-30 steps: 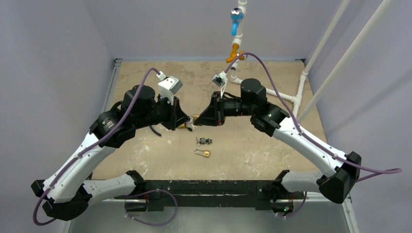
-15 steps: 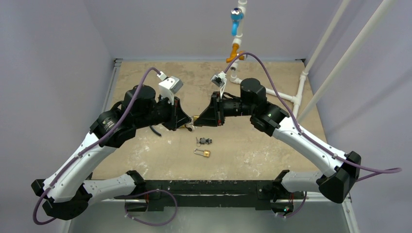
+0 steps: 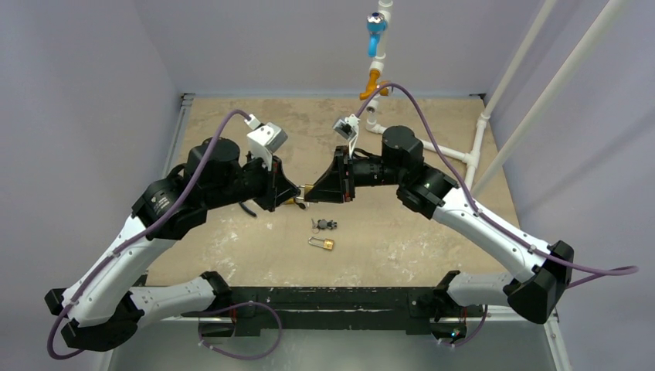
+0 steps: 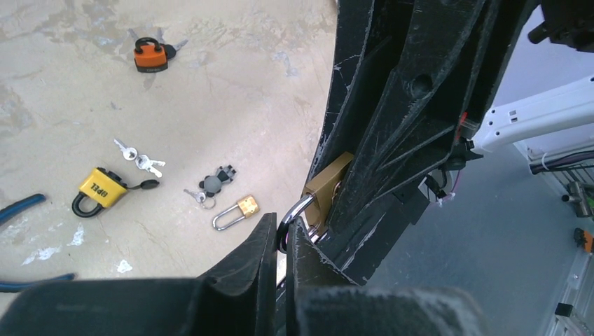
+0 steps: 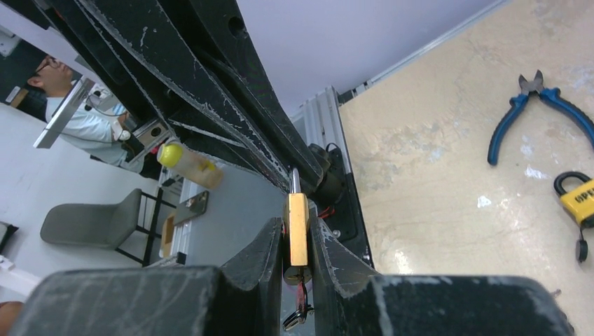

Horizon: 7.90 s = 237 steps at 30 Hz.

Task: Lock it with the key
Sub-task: Lock the lock, then place the lock at the center of the board, then place the key at the center of the board, then reset both arms

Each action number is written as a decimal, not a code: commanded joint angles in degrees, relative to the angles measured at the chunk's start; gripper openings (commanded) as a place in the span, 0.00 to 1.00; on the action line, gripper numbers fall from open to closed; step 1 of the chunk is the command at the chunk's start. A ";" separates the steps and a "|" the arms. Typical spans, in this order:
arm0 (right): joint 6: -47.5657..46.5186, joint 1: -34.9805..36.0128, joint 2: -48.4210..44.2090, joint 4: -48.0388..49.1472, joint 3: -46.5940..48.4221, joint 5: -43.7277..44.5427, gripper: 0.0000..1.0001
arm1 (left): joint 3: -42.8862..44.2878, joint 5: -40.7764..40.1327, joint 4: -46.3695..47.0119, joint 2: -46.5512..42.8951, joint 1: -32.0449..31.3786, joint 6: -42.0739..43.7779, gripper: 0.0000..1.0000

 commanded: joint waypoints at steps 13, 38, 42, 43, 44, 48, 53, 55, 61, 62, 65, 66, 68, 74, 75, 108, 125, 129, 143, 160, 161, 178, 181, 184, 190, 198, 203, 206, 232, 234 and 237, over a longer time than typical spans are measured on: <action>2.21 -4.89 -4.43 20.49 -7.82 2.72 0.63 | 0.14 15.96 14.39 -3.94 3.61 -3.82 0.00; 18.12 -13.27 -10.32 49.26 -18.13 -13.65 0.64 | -1.57 20.38 15.69 -6.85 8.64 -3.75 0.00; 19.46 -13.15 -9.22 50.91 -18.11 -14.19 0.62 | -1.73 21.16 16.16 -6.84 8.64 -3.95 0.00; 19.53 -12.91 -9.10 51.07 -18.00 -14.17 0.61 | -1.75 21.25 16.20 -6.76 8.64 -4.03 0.00; 19.27 -12.62 -9.02 50.82 -17.75 -14.12 0.59 | -1.82 21.33 16.20 -6.74 8.64 -4.04 0.00; 16.28 -10.52 -8.13 46.99 -15.86 -13.79 0.51 | -2.17 21.62 16.60 -6.63 8.69 -4.21 0.00; 14.61 -9.01 -7.42 44.95 -14.78 -13.53 0.39 | -2.27 21.57 16.52 -6.48 8.81 -4.19 0.00; 14.51 -8.87 -7.48 44.86 -14.68 -13.49 0.32 | -2.36 21.56 16.59 -6.60 8.89 -4.13 0.00; 13.90 -8.87 -7.76 43.50 -14.42 -13.66 0.11 | -2.37 21.60 16.53 -6.76 9.16 -4.21 0.00; 13.87 -8.87 -7.90 43.44 -14.49 -13.76 0.07 | -2.41 21.62 16.55 -6.80 9.16 -4.21 0.00; 13.83 -8.87 -8.12 43.21 -14.59 -14.01 0.00 | -2.45 21.54 16.51 -6.86 9.16 -4.38 0.00; 13.72 -8.90 -8.27 43.01 -14.59 -14.03 0.00 | -2.45 21.41 16.62 -6.88 9.16 -4.43 0.00; 13.65 -8.89 -8.49 42.80 -14.62 -14.12 0.00 | -2.45 21.16 16.63 -6.94 9.22 -4.55 0.00; 11.97 -8.87 -9.63 40.31 -14.50 -14.53 0.00 | -2.21 18.39 15.99 -7.51 9.49 -4.56 0.00; 11.57 -8.88 -9.76 39.83 -14.44 -14.52 0.00 | -2.08 17.47 15.53 -7.63 9.56 -4.56 0.00; 2.11 -9.81 -13.40 24.12 -13.49 -10.50 0.00 | -0.87 10.43 13.05 -8.64 10.07 -4.66 0.00; -0.58 -11.77 -16.01 -3.02 -14.20 27.81 0.00 | -6.31 11.44 18.13 4.61 7.48 -12.09 0.00; 2.91 -11.77 -16.40 -8.04 -17.01 41.05 0.00 | -7.62 8.70 21.98 12.73 4.99 -15.65 0.00; 7.67 -12.03 -6.90 -4.10 -30.06 54.30 0.00 | -1.98 0.55 27.95 43.46 -0.22 -20.64 0.00; 9.17 -12.47 3.47 4.25 -34.28 50.31 0.00 | -0.97 2.85 30.08 52.77 0.97 -20.68 0.03; 9.17 -12.47 3.74 5.46 -34.18 50.15 0.00 | -0.92 3.12 30.00 52.75 1.40 -20.39 0.08; 9.37 -12.53 7.48 7.55 -33.09 47.34 0.01 | -2.10 1.90 21.95 38.56 6.51 -12.59 0.78; 9.34 -12.49 8.02 7.68 -32.56 47.25 0.05 | -3.90 2.09 20.83 34.85 6.82 -11.58 0.81; 9.23 -12.53 8.13 7.23 -32.06 47.96 0.12 | -5.70 2.59 19.99 31.54 7.17 -10.90 0.84; 8.72 -12.49 7.36 5.86 -30.93 48.22 0.33 | -7.85 3.38 18.38 25.62 7.93 -9.62 0.87; 6.57 -12.49 1.45 0.84 -27.10 47.72 0.86 | -6.87 3.12 14.61 18.96 8.69 -6.22 0.98; 4.33 -12.47 -4.48 -2.06 -22.00 45.96 0.99 | -4.71 -0.20 11.84 13.87 9.57 -3.28 1.00; 3.64 -12.55 -7.91 -3.19 -18.52 45.09 0.99 | -2.94 -3.62 9.49 10.68 9.89 -1.87 1.00; 2.11 -12.50 -21.84 0.95 -11.93 40.49 0.99 | -2.95 -16.39 2.93 -3.24 10.06 -2.90 1.00; 2.20 -12.48 -21.97 0.91 -12.10 40.58 0.99 | -2.79 -16.05 2.71 -2.90 10.09 -2.81 1.00; 2.23 -12.50 -22.10 0.91 -12.22 40.67 0.99 | -2.96 -15.82 2.54 -2.68 10.08 -2.72 1.00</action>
